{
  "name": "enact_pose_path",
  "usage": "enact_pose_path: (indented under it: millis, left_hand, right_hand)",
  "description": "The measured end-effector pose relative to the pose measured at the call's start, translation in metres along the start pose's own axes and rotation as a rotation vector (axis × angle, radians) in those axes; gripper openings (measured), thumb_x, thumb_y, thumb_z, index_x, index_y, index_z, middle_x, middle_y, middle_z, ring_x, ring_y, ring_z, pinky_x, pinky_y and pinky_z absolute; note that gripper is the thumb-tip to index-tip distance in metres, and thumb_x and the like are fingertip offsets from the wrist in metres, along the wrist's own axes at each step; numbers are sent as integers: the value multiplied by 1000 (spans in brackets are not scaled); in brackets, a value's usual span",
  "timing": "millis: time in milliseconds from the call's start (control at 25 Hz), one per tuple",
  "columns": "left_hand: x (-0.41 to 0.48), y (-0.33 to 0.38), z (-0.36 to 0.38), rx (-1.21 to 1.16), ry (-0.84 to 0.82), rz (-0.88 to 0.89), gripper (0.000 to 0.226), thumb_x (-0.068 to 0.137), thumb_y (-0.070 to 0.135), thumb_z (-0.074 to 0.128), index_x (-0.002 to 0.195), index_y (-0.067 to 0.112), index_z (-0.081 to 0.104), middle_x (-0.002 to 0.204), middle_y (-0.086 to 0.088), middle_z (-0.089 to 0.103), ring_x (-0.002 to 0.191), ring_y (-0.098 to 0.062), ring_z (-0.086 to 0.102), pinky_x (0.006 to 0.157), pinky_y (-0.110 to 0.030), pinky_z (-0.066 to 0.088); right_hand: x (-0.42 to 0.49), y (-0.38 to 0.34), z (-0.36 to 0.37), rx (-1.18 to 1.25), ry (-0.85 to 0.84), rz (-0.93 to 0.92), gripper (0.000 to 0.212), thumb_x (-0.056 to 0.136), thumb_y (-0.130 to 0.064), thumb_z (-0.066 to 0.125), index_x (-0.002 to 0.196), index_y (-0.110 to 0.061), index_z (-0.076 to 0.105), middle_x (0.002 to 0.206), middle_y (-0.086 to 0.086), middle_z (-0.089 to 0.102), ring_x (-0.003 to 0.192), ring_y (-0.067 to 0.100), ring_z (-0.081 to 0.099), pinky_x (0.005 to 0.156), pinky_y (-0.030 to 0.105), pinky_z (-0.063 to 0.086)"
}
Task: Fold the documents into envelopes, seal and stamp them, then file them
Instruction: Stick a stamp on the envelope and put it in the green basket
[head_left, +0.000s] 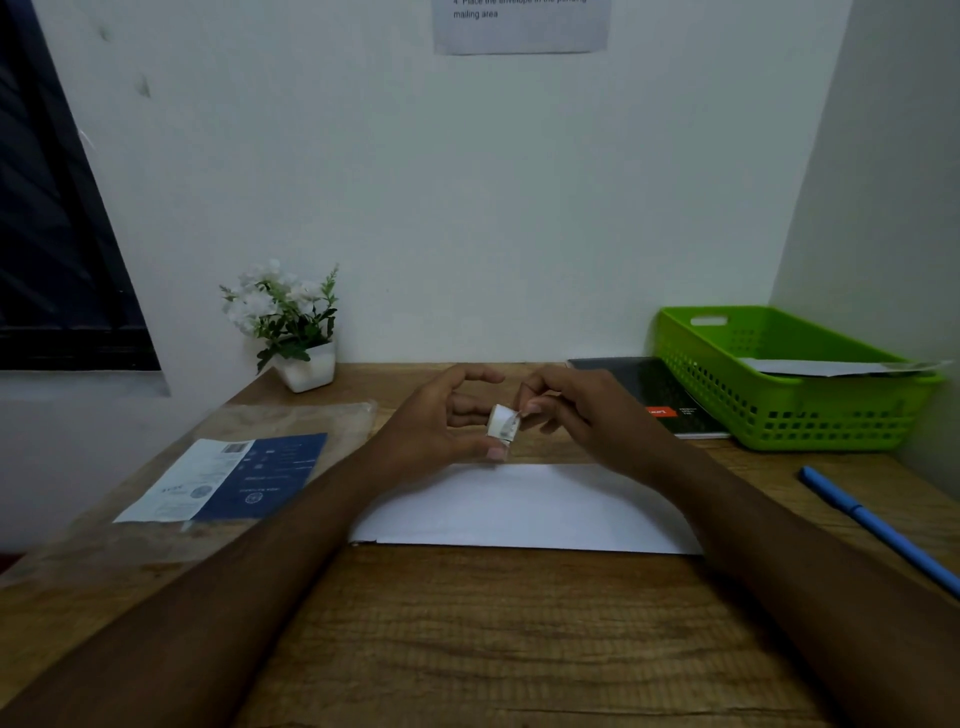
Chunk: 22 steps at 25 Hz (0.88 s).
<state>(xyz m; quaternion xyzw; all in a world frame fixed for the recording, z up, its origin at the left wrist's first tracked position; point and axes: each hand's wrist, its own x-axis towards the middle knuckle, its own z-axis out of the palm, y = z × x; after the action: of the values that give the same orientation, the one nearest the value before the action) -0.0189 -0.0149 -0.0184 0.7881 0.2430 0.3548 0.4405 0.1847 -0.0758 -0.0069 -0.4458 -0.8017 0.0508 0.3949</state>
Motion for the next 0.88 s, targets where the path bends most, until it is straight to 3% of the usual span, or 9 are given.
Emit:
enact_pose_path:
  millis: [240, 400, 520, 600, 760, 880]
  left_hand:
    - [1, -1, -13, 12, 19, -1, 63, 60, -9, 81, 113, 15, 54, 105, -3, 70, 99, -12, 67, 80, -22, 54]
    - [2, -9, -48, 369, 111, 40, 46, 67, 12, 83, 108, 17, 63, 106, 5, 67, 97, -6, 63, 83, -24, 53]
    - [0, -24, -76, 477, 330, 57, 39, 74, 13, 77, 110, 18, 62, 109, 4, 63, 97, -7, 58, 82, -24, 48]
    - [-3, -36, -87, 503, 409, 54, 39, 77, 9, 74, 113, 15, 61, 112, 1, 59, 102, -15, 56, 87, -31, 46]
    - [-2, -56, -93, 682, 359, 63, 41, 79, 3, 70, 117, 8, 58, 114, -5, 52, 108, -18, 50, 90, -27, 38]
    - [1, -63, -92, 743, 381, 40, 43, 84, -4, 59, 126, 3, 52, 128, -15, 51, 119, -24, 47, 96, -25, 33]
  right_hand:
    - [-1, 5, 5, 288, 99, 113, 16, 96, -3, 49, 91, -13, 60, 91, 12, 69, 87, 24, 69, 71, 37, 60]
    - [-2, 12, 1, 426, 213, 202, 19, 92, 1, 55, 86, -15, 62, 86, 10, 71, 85, 21, 70, 67, 31, 59]
    - [-3, 15, 0, 412, 249, 233, 15, 86, -2, 65, 83, -17, 67, 85, 12, 74, 76, 21, 73, 63, 28, 58]
    - [-4, 16, -1, 379, 279, 224, 14, 81, -7, 72, 82, -21, 69, 81, 9, 74, 72, 21, 73, 62, 27, 57]
    - [-5, 17, -1, 310, 271, 204, 14, 76, -7, 78, 84, -17, 71, 81, 6, 75, 72, 19, 73, 64, 21, 56]
    - [-5, 18, -1, 262, 257, 215, 13, 75, -8, 79, 85, -13, 72, 80, 5, 74, 71, 17, 71, 66, 24, 56]
